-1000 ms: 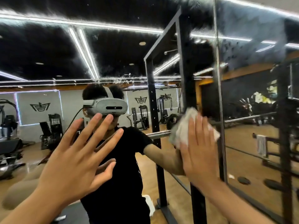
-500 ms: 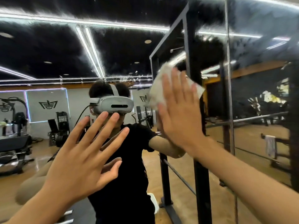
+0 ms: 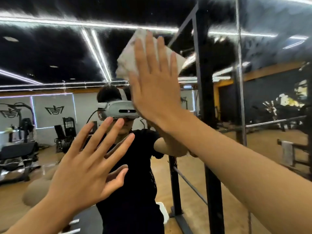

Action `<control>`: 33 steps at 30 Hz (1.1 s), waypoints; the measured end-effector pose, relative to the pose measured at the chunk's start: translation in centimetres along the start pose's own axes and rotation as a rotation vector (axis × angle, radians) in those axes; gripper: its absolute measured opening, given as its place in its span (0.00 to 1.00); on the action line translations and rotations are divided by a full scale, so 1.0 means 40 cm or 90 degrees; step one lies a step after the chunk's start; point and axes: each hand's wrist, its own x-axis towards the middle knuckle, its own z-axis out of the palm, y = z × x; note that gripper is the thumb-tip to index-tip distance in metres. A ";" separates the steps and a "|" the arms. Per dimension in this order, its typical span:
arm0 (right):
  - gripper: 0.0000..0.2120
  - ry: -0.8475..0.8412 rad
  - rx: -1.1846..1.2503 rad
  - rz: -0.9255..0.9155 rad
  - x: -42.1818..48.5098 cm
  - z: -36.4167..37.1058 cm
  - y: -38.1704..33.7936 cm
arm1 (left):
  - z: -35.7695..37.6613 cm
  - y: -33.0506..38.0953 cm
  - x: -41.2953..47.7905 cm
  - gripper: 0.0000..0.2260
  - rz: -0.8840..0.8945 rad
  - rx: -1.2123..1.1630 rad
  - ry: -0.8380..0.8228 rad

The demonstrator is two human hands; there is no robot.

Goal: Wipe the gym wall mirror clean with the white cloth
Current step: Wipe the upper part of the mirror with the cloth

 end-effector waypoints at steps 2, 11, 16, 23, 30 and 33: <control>0.31 -0.048 -0.017 -0.156 -0.032 0.005 -0.038 | -0.004 -0.001 0.000 0.33 0.001 -0.001 0.001; 0.32 -0.047 -0.042 0.172 -0.084 -0.083 0.357 | -0.002 0.004 0.001 0.35 -0.013 0.009 -0.003; 0.33 0.028 -0.042 0.183 0.076 -0.048 0.118 | -0.004 0.004 0.000 0.35 -0.014 0.008 -0.011; 0.31 -0.086 -0.040 -0.272 0.033 0.015 -0.156 | 0.002 -0.005 -0.007 0.34 -0.004 0.000 0.003; 0.29 -0.035 -0.056 -0.020 -0.041 -0.064 0.291 | -0.005 0.003 0.001 0.34 0.002 0.014 0.006; 0.32 -0.017 -0.035 0.230 -0.076 -0.070 0.340 | 0.000 0.008 0.003 0.34 -0.010 0.018 0.009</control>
